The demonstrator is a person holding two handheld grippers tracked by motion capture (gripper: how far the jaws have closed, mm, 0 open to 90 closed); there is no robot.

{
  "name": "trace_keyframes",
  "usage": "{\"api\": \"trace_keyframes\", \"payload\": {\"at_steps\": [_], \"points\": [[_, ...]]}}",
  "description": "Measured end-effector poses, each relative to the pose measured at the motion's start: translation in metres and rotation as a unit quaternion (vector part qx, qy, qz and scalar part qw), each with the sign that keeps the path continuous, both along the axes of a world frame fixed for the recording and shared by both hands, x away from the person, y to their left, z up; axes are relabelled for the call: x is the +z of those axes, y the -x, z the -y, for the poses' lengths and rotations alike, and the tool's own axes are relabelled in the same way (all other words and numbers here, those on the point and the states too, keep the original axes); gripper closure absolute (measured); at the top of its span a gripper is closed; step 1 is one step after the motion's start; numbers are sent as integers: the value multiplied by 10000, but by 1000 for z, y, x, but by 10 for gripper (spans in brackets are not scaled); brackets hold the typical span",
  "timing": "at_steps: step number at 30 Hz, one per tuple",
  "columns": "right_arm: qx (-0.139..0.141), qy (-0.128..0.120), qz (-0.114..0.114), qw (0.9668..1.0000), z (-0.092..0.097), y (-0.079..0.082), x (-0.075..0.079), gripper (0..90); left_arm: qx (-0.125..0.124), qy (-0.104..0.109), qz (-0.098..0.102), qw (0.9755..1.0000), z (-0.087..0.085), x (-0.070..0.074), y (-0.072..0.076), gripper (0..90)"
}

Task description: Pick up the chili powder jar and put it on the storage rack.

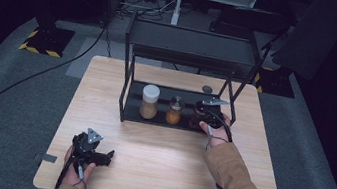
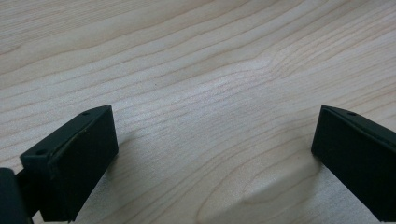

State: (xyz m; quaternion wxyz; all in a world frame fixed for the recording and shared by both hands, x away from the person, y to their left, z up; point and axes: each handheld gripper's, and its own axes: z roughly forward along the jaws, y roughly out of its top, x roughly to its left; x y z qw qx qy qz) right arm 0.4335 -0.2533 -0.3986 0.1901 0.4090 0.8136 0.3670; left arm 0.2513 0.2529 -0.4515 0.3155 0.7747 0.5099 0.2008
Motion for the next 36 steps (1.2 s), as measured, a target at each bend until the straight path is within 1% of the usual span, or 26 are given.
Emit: {"api": "trace_keyframes", "payload": {"at_steps": [1,6,8,11,13,17,21,24,25,30,36], "points": [[2,3,45,10000,0,1,1,143,-1,1,-1,10000,0,0,0,2],[-74,-67,190,9998,4,10,15,117,-1,2,-2,10000,0,0,0,2],[-39,-84,268,9996,8,15,21,111,-2,3,-2,10000,0,0,0,2],[-6,-100,319,9994,12,22,30,104,-3,0,-2,10000,0,0,0,2],[8,-171,391,9991,18,28,34,101,-2,-1,-2,10000,0,0,0,2],[31,-273,462,9986,25,39,43,96,-1,-1,-1,10000,0,0,0,1],[127,-273,548,9980,31,51,51,89,-2,-9,-6,10000,0,0,0,1],[189,-272,638,9974,34,61,54,69,-1,-8,-5,10000,0,0,0,1],[189,-272,638,9974,34,61,54,69,-1,-8,-5,10000,0,0,0,1],[297,-284,724,9965,44,81,58,52,0,-9,-5,10000,0,0,0,1],[429,-298,707,9961,54,96,61,47,-1,-9,-6,10000,0,0,0,1]]}}
